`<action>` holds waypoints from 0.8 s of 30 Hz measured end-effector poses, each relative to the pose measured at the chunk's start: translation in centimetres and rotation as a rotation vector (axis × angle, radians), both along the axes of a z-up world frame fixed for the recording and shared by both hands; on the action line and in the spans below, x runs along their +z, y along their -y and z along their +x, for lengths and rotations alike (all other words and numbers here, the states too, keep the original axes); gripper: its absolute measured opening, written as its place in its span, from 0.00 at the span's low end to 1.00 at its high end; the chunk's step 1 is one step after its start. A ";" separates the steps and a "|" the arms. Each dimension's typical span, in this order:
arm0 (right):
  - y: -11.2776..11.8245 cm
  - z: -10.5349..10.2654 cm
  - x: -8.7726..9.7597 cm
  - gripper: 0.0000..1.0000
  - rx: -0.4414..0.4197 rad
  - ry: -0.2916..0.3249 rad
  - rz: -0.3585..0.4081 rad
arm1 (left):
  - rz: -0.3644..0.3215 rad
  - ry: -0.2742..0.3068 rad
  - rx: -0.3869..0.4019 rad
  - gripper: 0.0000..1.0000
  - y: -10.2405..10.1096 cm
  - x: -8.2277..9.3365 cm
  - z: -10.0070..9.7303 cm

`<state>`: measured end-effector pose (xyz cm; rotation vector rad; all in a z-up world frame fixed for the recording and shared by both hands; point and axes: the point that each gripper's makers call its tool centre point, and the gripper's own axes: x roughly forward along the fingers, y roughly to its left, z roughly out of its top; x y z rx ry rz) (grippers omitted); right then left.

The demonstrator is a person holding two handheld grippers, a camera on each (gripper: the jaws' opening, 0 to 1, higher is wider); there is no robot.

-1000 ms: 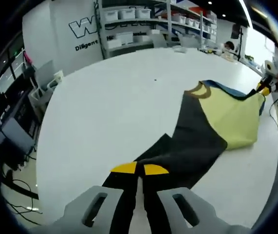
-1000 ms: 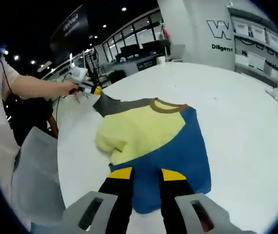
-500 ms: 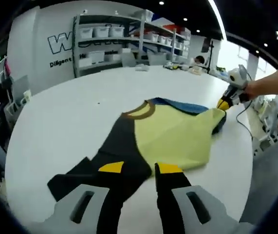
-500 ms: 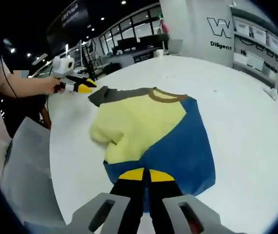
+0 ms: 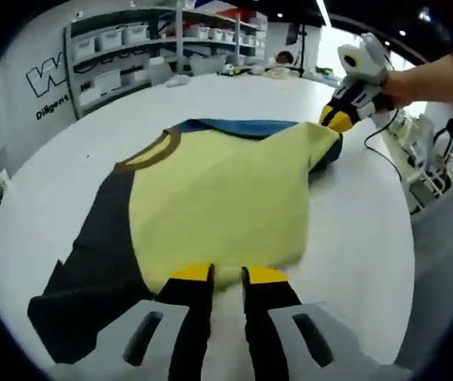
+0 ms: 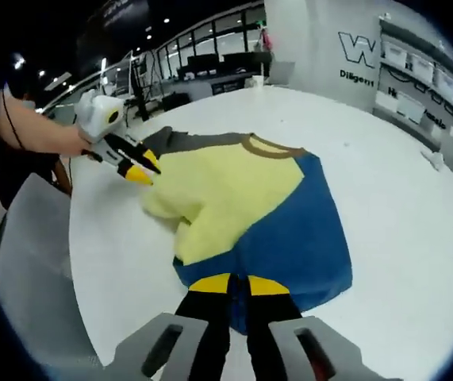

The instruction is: Fold the garment on the visible template until the final outline fits inside the template.

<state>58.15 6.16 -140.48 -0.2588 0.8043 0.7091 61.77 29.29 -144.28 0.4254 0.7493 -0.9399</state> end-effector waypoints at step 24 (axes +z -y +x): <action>-0.4 -0.7 0.1 0.00 -0.092 0.007 -0.035 | -0.032 -0.014 -0.028 0.18 2.1 0.1 -1.1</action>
